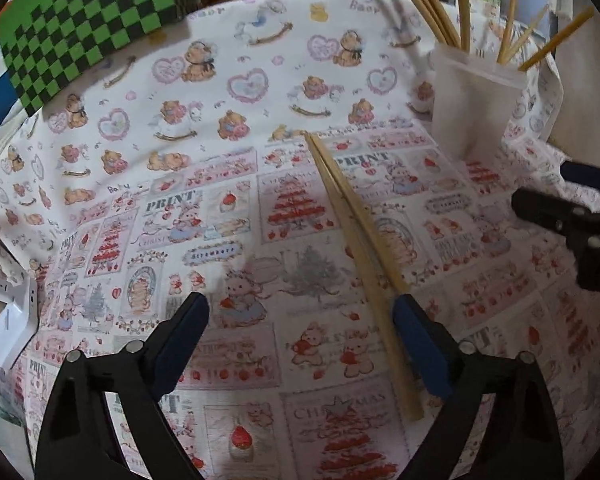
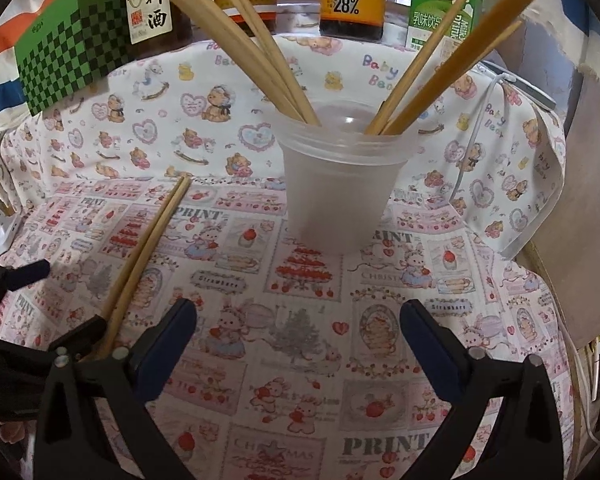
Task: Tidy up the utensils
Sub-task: 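Move both grippers back down toward the remaining chopsticks on the cloth, then close the left gripper on a chopstick while the right gripper grasps another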
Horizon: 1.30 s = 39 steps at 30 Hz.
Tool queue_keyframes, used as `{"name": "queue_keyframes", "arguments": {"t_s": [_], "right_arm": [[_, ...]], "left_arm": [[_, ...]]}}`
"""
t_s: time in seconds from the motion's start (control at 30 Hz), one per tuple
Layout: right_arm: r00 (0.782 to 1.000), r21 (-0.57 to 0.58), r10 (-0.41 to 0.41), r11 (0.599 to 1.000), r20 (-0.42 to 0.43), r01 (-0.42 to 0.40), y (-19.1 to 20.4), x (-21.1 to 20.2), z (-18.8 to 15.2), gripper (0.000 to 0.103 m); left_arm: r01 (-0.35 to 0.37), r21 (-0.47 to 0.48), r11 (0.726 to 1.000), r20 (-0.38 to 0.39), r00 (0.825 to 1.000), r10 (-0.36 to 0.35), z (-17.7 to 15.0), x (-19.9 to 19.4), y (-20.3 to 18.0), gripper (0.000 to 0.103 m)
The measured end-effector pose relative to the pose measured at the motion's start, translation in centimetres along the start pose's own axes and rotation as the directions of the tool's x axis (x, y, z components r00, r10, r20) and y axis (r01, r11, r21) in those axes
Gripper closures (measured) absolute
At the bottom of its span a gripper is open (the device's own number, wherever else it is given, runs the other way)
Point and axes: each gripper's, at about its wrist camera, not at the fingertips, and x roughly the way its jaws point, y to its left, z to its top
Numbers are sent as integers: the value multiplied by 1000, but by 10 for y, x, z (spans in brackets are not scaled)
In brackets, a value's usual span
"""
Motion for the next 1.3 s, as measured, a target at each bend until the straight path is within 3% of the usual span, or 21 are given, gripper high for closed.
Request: {"name": "queue_keyframes", "arguments": {"t_s": [0.23,0.3,0.37,0.47,0.53,0.6,0.63,0.7,0.87,0.97,1.03,1.1,1.23,1.3], "right_arm": [[999,-46,-33,998,26,34,10,-3,-3,19],[998,-53,-55,997,39,57,11,-3,-4,28],[998,-50,-46,998,39,48,10,-4,-4,32],[999,-24,-10,1000,32,10,7,-3,-3,43],[1000,1,18,1000,24,-18,4,-2,-4,56],[998,25,59,998,21,-59,2,-1,-6,80],[997,32,75,997,20,-75,2,-1,-6,82],[994,43,105,993,21,-106,3,-2,-7,90],[992,19,120,993,46,-121,8,-9,-8,90],[994,-23,93,996,53,-92,17,-13,-9,90],[991,-61,124,991,50,-121,26,-17,-11,88],[987,-84,161,984,24,-159,35,-14,-13,78],[976,-121,215,969,-27,-216,48,-7,-16,72],[973,-150,228,961,-41,-232,56,-6,-17,63]], "left_arm": [[30,-30,999,-10,999,-31,0,2,4,12],[44,-48,998,-9,999,-45,1,2,6,26],[59,-73,996,-7,998,-60,2,0,9,51],[73,-91,993,-12,997,-75,2,-1,11,66],[76,-98,992,-14,997,-78,2,-1,12,75],[64,-116,991,-16,998,-66,1,-2,13,91],[58,-127,990,-16,998,-61,1,-2,14,96],[75,-161,984,7,997,-75,1,-7,20,97],[170,-241,956,134,981,-140,2,-33,36,97],[222,-271,937,216,962,-166,2,-50,45,97],[255,-286,924,266,947,-179,2,-60,52,97],[257,-289,922,316,935,-162,2,-70,57,97],[235,-287,928,402,909,-106,1,-90,62,97],[232,-300,925,428,900,-87,0,-95,66,97]]}}
